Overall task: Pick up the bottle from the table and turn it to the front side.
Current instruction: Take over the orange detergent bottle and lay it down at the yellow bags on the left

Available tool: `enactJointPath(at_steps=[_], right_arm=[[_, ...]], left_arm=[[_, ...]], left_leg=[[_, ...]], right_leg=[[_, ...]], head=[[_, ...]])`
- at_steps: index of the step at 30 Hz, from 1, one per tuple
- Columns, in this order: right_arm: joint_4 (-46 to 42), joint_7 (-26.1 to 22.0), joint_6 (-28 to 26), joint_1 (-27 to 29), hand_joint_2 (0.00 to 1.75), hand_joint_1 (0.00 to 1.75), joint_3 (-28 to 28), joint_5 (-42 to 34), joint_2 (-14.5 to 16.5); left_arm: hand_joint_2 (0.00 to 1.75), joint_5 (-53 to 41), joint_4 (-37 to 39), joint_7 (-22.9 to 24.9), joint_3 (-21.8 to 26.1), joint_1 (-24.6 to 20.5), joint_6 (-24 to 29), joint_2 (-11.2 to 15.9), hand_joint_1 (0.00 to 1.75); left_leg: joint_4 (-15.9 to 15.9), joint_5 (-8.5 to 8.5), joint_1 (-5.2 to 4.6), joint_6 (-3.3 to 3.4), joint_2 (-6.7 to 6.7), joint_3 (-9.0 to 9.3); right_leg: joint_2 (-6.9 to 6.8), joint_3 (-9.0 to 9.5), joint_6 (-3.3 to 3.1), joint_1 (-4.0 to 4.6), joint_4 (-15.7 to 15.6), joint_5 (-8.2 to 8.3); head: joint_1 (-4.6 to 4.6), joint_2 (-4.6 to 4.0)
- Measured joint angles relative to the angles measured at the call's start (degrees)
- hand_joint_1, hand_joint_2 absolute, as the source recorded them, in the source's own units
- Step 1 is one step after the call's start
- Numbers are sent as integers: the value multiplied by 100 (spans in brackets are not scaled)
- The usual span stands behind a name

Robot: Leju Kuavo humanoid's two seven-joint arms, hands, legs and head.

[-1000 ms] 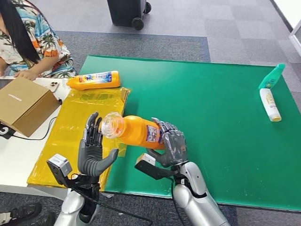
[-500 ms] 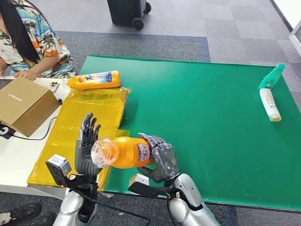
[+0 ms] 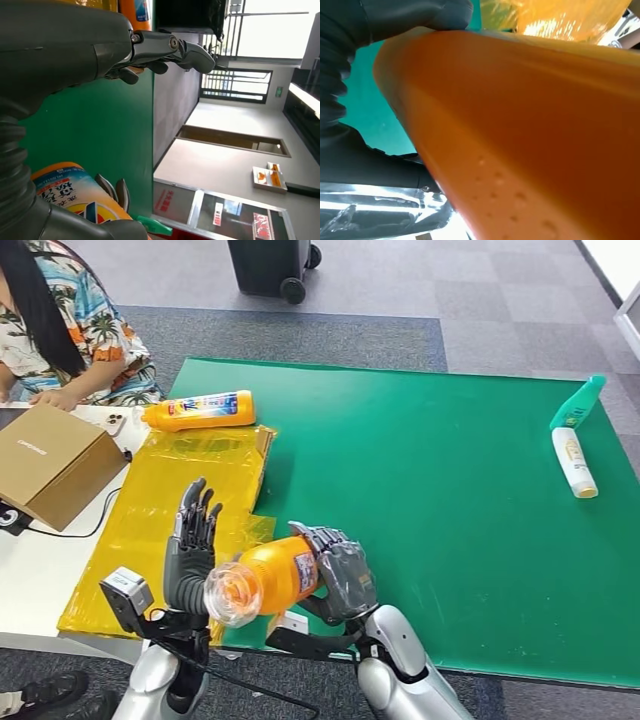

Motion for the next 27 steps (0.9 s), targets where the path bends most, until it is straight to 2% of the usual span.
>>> enactJointPath(at_steps=[18,27], right_arm=[[484,183,-186,-668,175,175,-217,-47,95],[663,315,-9,-737,175,175,-210,474,102]], left_arm=[[175,64,81,13,-189,-51,-243,35,0],[175,33,83,16,-230,-7,-253,35,0]], left_leg=[[0,0,0,0,0,-1],[0,0,0,0,0,-2]], right_leg=[[0,-1,2,0,0,1],[0,-1,2,0,0,1]], head=[[0,-1],[0,-1]])
